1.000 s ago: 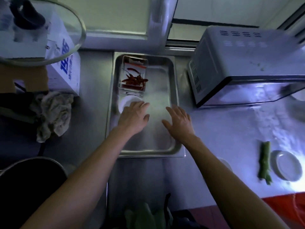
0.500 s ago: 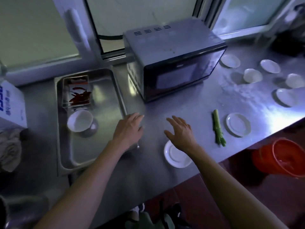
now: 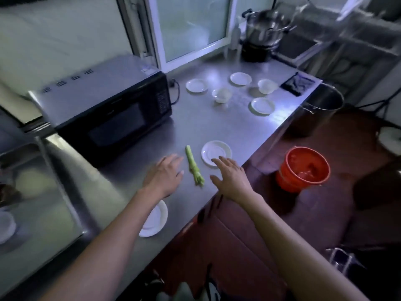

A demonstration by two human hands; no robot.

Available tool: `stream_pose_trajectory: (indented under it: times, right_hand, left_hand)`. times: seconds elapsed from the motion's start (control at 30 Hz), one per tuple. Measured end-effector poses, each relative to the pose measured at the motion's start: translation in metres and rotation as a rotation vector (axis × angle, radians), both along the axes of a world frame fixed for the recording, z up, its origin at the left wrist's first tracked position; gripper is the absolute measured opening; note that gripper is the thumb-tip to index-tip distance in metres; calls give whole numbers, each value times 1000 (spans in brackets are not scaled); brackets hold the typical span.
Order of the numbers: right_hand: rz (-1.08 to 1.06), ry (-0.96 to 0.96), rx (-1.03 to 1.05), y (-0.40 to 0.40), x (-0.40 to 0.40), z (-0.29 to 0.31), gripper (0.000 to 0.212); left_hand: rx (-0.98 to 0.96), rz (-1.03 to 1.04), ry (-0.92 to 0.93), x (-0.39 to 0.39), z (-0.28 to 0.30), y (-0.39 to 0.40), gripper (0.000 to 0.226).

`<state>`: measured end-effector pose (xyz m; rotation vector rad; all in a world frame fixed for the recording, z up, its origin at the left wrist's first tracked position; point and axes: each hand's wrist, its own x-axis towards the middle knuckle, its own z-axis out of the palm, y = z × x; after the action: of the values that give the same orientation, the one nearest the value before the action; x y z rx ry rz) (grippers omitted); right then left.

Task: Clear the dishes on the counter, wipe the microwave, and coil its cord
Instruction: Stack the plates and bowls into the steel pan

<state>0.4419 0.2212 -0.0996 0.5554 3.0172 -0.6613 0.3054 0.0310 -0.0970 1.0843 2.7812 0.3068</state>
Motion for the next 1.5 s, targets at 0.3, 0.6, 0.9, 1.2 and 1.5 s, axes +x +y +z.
stream_pose_trajectory:
  times: [0.3,0.6,0.9,1.2,1.5]
  right_hand:
    - [-281,-25,-40,95,70,-6,60]
    - [-311,-102,19,191,22,-17,58]
    - [-227,-192,-6,269,-82,-23,60]
    - [-104,-206,-7,327,-161,-28,58]
    - [92,-222,-66,416,-254,-62,56]
  left_hand:
    - [-6,-231,-74,29,-12,141,50]
    - [-13,-305,-130,-20,-41,250,54]
    - [-5,-242,-163,-118,-55,321,55]
    - [39,-128,-176,-183,-54,370,55]
    - [-39,97,-131,-242,-77,427,61]
